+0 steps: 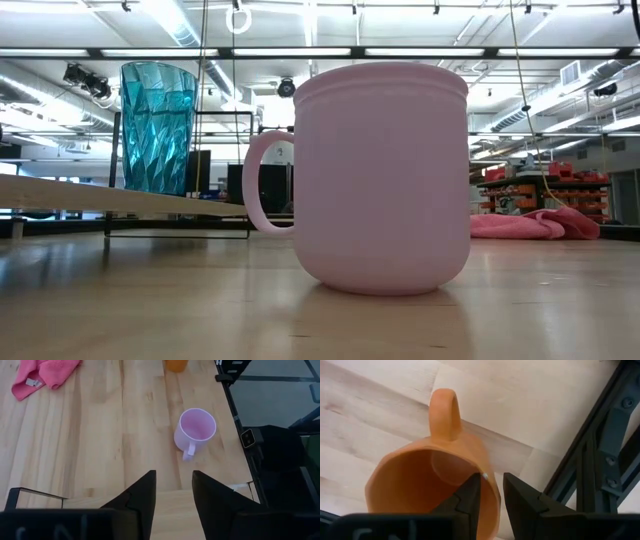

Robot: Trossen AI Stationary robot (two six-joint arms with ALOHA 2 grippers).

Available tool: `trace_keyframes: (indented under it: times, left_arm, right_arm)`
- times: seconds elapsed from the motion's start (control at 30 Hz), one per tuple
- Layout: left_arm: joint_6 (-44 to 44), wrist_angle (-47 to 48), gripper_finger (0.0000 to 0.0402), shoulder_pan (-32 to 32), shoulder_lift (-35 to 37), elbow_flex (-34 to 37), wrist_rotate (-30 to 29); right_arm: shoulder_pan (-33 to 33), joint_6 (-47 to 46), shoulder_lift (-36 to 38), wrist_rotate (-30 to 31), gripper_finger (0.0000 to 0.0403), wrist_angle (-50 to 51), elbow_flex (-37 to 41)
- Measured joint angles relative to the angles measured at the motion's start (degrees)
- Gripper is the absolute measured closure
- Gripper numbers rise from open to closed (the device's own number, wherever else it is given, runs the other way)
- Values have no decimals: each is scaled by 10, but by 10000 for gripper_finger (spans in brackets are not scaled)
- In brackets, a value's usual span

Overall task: Stack small to large cups/mugs on shelf
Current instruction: Put the orange mug on the shelf

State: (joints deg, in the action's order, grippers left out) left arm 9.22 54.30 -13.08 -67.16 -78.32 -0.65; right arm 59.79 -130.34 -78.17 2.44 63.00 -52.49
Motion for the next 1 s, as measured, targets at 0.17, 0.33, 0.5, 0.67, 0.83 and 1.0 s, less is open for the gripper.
trace_keyframes:
  times: [0.17,0.33,0.5,0.67,0.83,1.0]
  left_arm:
    - [2,0,265,0,0,0,-17]
    - [5,0,260,0,0,0,-17]
    - [5,0,267,0,0,0,-18]
    - [5,0,270,0,0,0,-22]
    - [5,0,266,0,0,0,-22]
    - [5,0,267,0,0,0,-22]
  right_arm:
    - [0,0,0,0,312,0,0]
    - [0,1,0,0,312,-22,17]
    - [0,11,0,-1,314,-34,29]
    - [0,15,0,-1,333,-35,29]
    - [0,18,0,-1,360,-35,29]
    - [-1,30,1,1,379,-33,28]
